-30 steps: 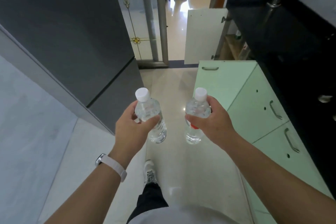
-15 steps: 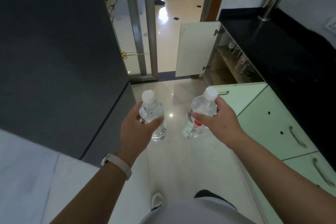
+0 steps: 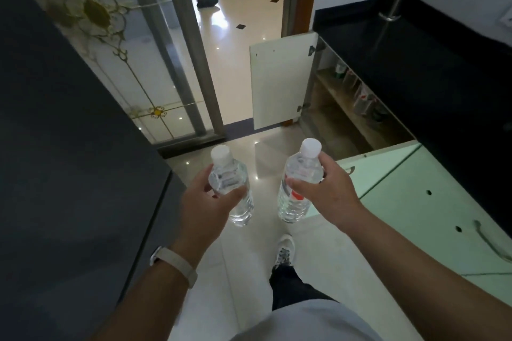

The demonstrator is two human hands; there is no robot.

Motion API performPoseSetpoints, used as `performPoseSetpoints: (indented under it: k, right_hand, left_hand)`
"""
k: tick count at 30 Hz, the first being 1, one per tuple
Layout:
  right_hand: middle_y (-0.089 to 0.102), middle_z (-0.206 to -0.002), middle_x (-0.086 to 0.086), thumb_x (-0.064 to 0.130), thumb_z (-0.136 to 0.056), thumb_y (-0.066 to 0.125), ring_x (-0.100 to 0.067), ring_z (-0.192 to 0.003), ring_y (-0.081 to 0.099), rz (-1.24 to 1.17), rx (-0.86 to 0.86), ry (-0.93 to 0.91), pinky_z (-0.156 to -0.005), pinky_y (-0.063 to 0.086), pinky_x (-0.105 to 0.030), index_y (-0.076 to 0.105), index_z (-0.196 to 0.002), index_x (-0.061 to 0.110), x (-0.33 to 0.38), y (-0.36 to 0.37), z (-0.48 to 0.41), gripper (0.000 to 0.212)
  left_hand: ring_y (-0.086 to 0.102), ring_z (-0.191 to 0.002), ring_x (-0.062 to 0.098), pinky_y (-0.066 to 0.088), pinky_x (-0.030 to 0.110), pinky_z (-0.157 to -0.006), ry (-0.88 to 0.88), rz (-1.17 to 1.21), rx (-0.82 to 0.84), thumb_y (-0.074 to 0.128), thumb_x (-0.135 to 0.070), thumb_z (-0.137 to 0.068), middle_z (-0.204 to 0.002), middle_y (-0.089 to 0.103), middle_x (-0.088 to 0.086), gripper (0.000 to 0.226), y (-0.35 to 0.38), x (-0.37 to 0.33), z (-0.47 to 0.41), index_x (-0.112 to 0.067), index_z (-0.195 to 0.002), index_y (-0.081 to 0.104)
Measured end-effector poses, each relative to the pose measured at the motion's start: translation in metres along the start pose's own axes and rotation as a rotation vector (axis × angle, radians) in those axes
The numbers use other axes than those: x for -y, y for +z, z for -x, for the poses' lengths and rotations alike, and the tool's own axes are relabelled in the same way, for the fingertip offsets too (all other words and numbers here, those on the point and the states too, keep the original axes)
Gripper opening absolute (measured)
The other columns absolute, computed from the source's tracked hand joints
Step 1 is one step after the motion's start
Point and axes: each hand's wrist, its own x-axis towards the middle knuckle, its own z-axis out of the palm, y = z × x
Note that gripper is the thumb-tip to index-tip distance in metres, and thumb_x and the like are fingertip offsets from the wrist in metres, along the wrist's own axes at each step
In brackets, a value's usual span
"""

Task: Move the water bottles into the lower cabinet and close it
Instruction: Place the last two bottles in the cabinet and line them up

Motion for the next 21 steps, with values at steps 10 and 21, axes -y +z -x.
performPoseSetpoints:
  k: [10,21]
  right_hand:
    - [0.061,-0.101,0.024,0.042,-0.069,0.083,-0.003,-0.094,0.062,-0.008,-0.09,0.028,-0.082,0.051,-0.028,0.052,-0.109,0.046,0.004,-0.051,-0.173,0.05]
    - [0.068,-0.097,0.014,0.033,-0.072,0.083,-0.004,-0.09,0.066,-0.021,-0.308,0.049,-0.082,0.057,-0.034,0.06,-0.107,0.035,0.013,-0.086,-0.26,0.042]
  left_hand:
    - [0.067,-0.102,0.0,0.057,0.034,-0.091,0.001,-0.14,0.164,0.086,-0.029,-0.075,-0.116,0.07,-0.012,0.068,0.082,-0.04,-0.171,-0.024,-0.136,0.057]
    - [0.072,-0.095,0.009,0.059,0.042,-0.087,0.052,-0.138,0.364,0.087,-0.025,-0.071,-0.106,0.075,-0.009,0.057,0.146,-0.066,-0.307,-0.022,-0.124,0.065]
